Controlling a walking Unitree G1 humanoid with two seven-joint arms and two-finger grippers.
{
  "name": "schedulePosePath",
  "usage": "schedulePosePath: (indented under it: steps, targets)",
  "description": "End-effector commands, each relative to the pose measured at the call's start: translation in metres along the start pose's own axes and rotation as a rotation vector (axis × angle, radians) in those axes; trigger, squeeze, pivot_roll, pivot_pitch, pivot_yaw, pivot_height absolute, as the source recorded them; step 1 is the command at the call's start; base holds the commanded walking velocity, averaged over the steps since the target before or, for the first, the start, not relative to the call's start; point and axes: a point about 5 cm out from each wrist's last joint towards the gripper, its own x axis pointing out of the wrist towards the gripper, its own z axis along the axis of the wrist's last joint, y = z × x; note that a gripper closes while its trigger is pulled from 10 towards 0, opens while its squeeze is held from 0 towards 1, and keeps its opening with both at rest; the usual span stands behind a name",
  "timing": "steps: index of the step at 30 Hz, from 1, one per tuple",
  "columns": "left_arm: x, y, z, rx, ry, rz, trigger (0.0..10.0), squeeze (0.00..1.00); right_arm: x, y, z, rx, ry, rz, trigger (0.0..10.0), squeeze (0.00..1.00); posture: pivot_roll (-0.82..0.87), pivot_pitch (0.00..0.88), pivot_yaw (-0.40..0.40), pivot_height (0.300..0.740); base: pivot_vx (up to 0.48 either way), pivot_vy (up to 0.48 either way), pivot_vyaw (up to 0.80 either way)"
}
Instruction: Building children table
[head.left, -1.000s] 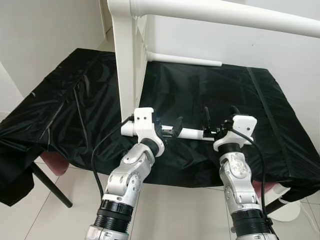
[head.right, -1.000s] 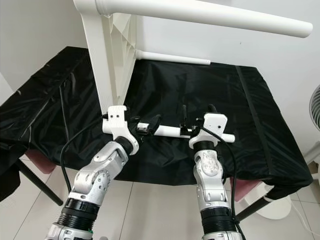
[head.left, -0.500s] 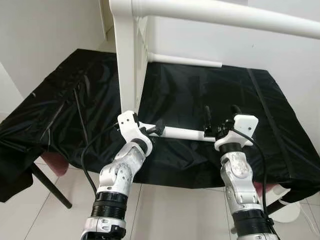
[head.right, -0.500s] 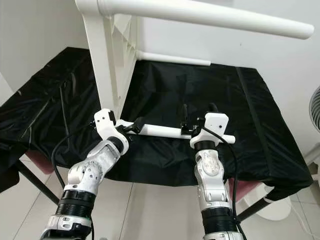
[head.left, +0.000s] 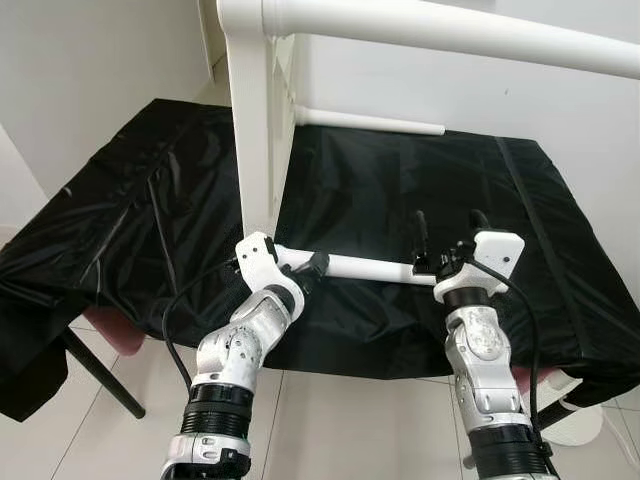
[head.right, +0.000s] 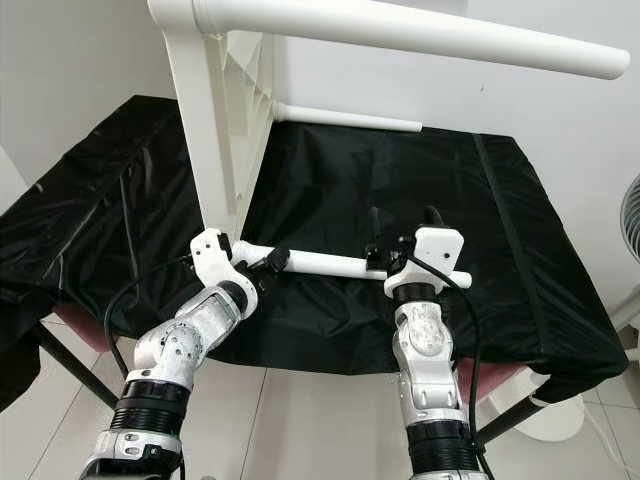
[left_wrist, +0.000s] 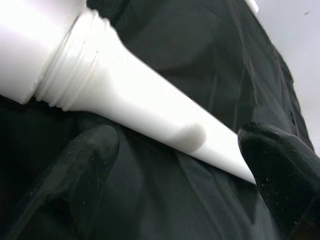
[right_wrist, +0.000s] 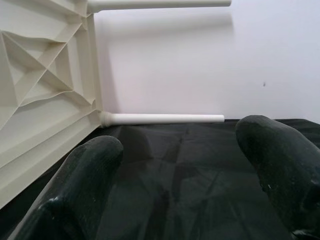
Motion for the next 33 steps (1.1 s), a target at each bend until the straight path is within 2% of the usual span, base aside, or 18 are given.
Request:
schedulePosePath:
  steps: [1, 13, 18, 26, 28, 33]
  targets:
    - [0.005, -0.036, -0.025, -0.121, 0.066, -0.077, 10.0, 0.00, 0.000, -0.003, 0.001, -0.012, 0.006, -0.012, 10.0, 0.00, 0.00, 0.016, 0.001, 0.740, 0.000, 0.000, 0.00]
    - [0.018, -0.048, -0.017, -0.156, 0.066, -0.064, 10.0, 0.00, 0.002, -0.006, 0.006, -0.023, -0.005, -0.016, 10.0, 0.00, -0.02, 0.044, 0.010, 0.740, 0.000, 0.000, 0.00]
    - [0.023, -0.056, -0.011, -0.197, 0.061, -0.042, 10.0, 0.00, 0.000, -0.008, 0.008, -0.031, -0.004, -0.026, 10.0, 0.00, -0.02, 0.065, 0.021, 0.740, 0.000, 0.000, 0.00]
    - [0.027, -0.059, -0.007, -0.224, 0.060, -0.032, 10.0, 0.00, 0.000, -0.008, 0.008, -0.033, -0.003, -0.030, 10.0, 0.00, -0.02, 0.072, 0.025, 0.740, 0.000, 0.000, 0.00]
    - [0.030, -0.068, -0.003, -0.234, 0.057, -0.053, 10.0, 0.00, 0.000, -0.008, 0.009, -0.033, -0.004, -0.034, 10.0, 0.00, -0.02, 0.079, 0.030, 0.740, 0.000, 0.000, 0.00]
    - [0.032, -0.075, -0.002, -0.238, 0.058, -0.069, 10.0, 0.00, -0.001, -0.008, 0.009, -0.033, -0.002, -0.036, 10.0, 0.00, -0.02, 0.084, 0.031, 0.740, 0.000, 0.000, 0.00]
